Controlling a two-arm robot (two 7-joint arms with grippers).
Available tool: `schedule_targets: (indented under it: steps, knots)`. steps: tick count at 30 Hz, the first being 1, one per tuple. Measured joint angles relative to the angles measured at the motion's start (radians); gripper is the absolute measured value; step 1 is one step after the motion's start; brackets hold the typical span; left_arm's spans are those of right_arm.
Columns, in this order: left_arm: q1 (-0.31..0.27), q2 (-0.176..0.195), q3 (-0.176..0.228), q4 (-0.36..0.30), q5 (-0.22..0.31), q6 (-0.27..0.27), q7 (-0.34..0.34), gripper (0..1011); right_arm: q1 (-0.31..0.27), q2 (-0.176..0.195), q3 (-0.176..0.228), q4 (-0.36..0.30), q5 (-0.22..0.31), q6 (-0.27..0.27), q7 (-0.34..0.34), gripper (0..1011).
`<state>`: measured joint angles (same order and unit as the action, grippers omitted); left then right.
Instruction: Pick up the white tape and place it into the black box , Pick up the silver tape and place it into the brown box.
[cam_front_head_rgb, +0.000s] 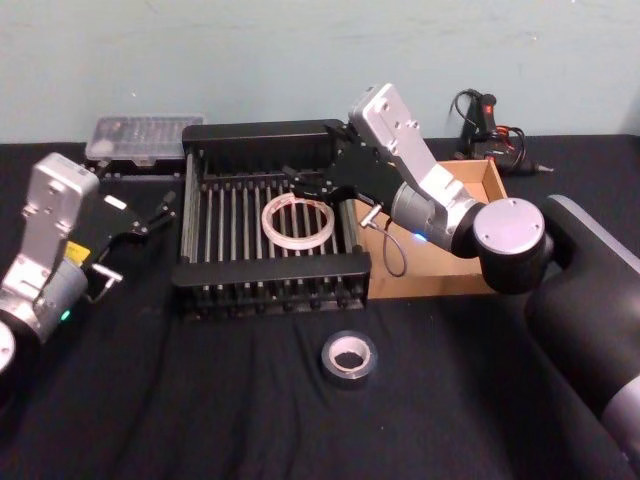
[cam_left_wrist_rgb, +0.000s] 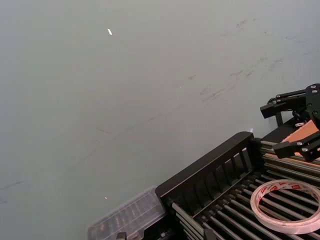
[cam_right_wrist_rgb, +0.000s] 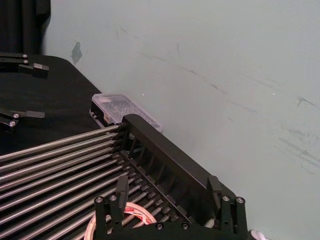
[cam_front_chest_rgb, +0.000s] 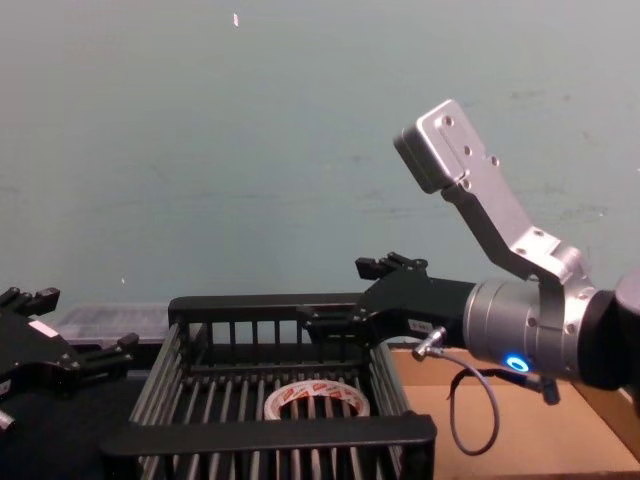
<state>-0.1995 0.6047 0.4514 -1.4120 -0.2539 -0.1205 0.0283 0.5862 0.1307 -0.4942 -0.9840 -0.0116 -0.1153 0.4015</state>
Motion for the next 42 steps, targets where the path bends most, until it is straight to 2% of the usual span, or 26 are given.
schedule_targets:
  steps: [2, 10, 17, 27, 34, 37, 38, 40, 42]
  knots:
    - [0.0, 0.0, 0.0, 0.0, 0.0, 0.0, 0.0, 1001, 0.0, 0.0, 0.0, 0.0, 0.0, 0.0, 0.0, 1003]
    - [0.0, 0.0, 0.0, 0.0, 0.0, 0.0, 0.0, 1001, -0.002, 0.001, 0.002, -0.003, 0.004, 0.0, 0.002, 1002]
    - [0.0, 0.0, 0.0, 0.0, 0.0, 0.0, 0.0, 1001, -0.021, 0.024, 0.022, -0.048, 0.028, 0.005, 0.016, 1002]
    - [0.0, 0.0, 0.0, 0.0, 0.0, 0.0, 0.0, 1001, -0.113, 0.11, 0.067, -0.217, 0.098, 0.054, 0.05, 1003]
    - [0.0, 0.0, 0.0, 0.0, 0.0, 0.0, 0.0, 1001, -0.223, 0.187, 0.105, -0.363, 0.162, 0.095, 0.059, 1003]
    - [0.0, 0.0, 0.0, 0.0, 0.0, 0.0, 0.0, 1001, -0.273, 0.216, 0.12, -0.418, 0.19, 0.11, 0.06, 1003]
    - [0.0, 0.0, 0.0, 0.0, 0.0, 0.0, 0.0, 1001, -0.273, 0.216, 0.12, -0.418, 0.19, 0.11, 0.06, 1002]
    - [0.0, 0.0, 0.0, 0.0, 0.0, 0.0, 0.0, 1001, -0.323, 0.243, 0.136, -0.469, 0.219, 0.123, 0.06, 1002]
    - [0.0, 0.0, 0.0, 0.0, 0.0, 0.0, 0.0, 1001, -0.348, 0.256, 0.143, -0.494, 0.234, 0.13, 0.06, 1003]
